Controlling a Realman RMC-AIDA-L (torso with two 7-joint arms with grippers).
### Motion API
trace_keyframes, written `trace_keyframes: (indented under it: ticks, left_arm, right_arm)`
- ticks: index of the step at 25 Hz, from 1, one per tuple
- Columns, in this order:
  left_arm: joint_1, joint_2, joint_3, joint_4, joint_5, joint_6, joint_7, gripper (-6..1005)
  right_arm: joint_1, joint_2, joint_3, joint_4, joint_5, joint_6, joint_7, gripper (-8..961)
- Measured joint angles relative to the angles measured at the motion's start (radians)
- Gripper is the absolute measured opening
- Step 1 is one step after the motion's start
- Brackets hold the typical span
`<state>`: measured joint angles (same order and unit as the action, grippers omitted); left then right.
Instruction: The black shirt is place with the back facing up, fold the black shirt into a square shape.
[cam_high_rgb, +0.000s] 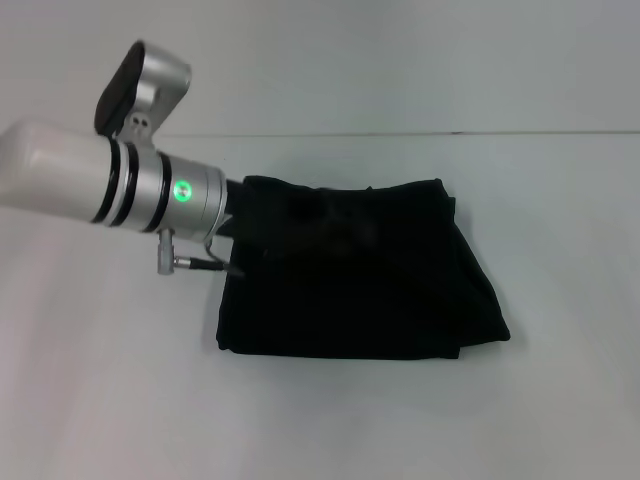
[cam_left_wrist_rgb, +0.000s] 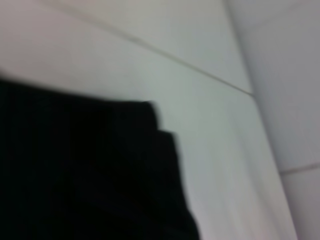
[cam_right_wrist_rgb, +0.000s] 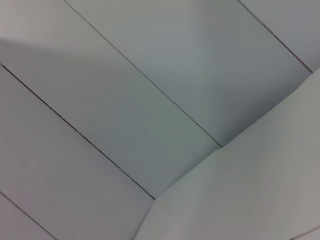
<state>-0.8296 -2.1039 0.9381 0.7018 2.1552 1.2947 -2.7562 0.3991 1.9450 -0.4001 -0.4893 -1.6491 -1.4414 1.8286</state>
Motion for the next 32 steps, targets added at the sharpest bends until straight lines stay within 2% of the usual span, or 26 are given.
trace_keyframes:
  ticks: [4, 6, 8, 9, 10, 11, 13, 15, 18, 20, 26, 28, 32]
  left_arm:
    - [0.023, -0.008, -0.026, -0.065, -0.006, -0.073, 0.001, 396]
    - [0.062, -0.019, -0.064, -0.055, -0.024, -0.092, 0.023, 395]
    - [0.078, -0.02, -0.076, -0.042, -0.039, -0.086, 0.037, 394]
    - [0.108, -0.018, -0.092, -0.015, -0.069, -0.061, 0.064, 394]
    - [0.143, 0.0, -0.101, 0.024, -0.089, -0.006, 0.093, 394]
    - [0.152, 0.007, -0.104, 0.034, -0.091, 0.011, 0.101, 394]
    - [0.173, 0.035, -0.128, 0.065, -0.094, 0.107, 0.165, 393]
    - [0.184, 0.062, -0.213, 0.078, -0.091, 0.257, 0.322, 393]
    - [0.206, 0.078, -0.347, 0.09, -0.085, 0.407, 0.531, 390]
    - [0.227, 0.079, -0.406, 0.101, -0.084, 0.431, 0.587, 386]
    - [0.282, 0.08, -0.585, 0.102, -0.084, 0.431, 0.593, 395]
    - [0.292, 0.08, -0.611, 0.101, -0.085, 0.432, 0.592, 395]
    - [0.308, 0.076, -0.63, 0.1, -0.089, 0.43, 0.595, 394]
  right_arm:
    - [0.007, -0.003, -0.007, -0.001, -0.018, -0.001, 0.007, 682]
    - [0.028, -0.015, -0.026, -0.007, -0.083, -0.002, 0.042, 682]
    - [0.057, -0.029, -0.053, -0.016, -0.161, -0.004, 0.098, 682]
    - [0.077, -0.037, -0.07, -0.023, -0.206, -0.006, 0.137, 682]
    - [0.097, -0.044, -0.086, -0.033, -0.252, -0.008, 0.176, 682]
    - [0.118, -0.05, -0.102, -0.047, -0.299, -0.01, 0.223, 682]
    - [0.162, -0.058, -0.137, -0.079, -0.388, -0.012, 0.312, 682]
    - [0.213, -0.062, -0.178, -0.122, -0.481, -0.013, 0.397, 682]
    - [0.303, -0.06, -0.229, -0.185, -0.62, -0.014, 0.491, 682]
    - [0.36, -0.049, -0.251, -0.226, -0.714, -0.016, 0.538, 682]
    - [0.526, 0.015, -0.333, -0.254, -0.98, 0.033, 0.597, 682]
    - [0.562, 0.039, -0.39, -0.24, -1.008, 0.077, 0.592, 681]
    - [0.585, 0.093, -0.48, -0.247, -0.994, 0.161, 0.542, 681]
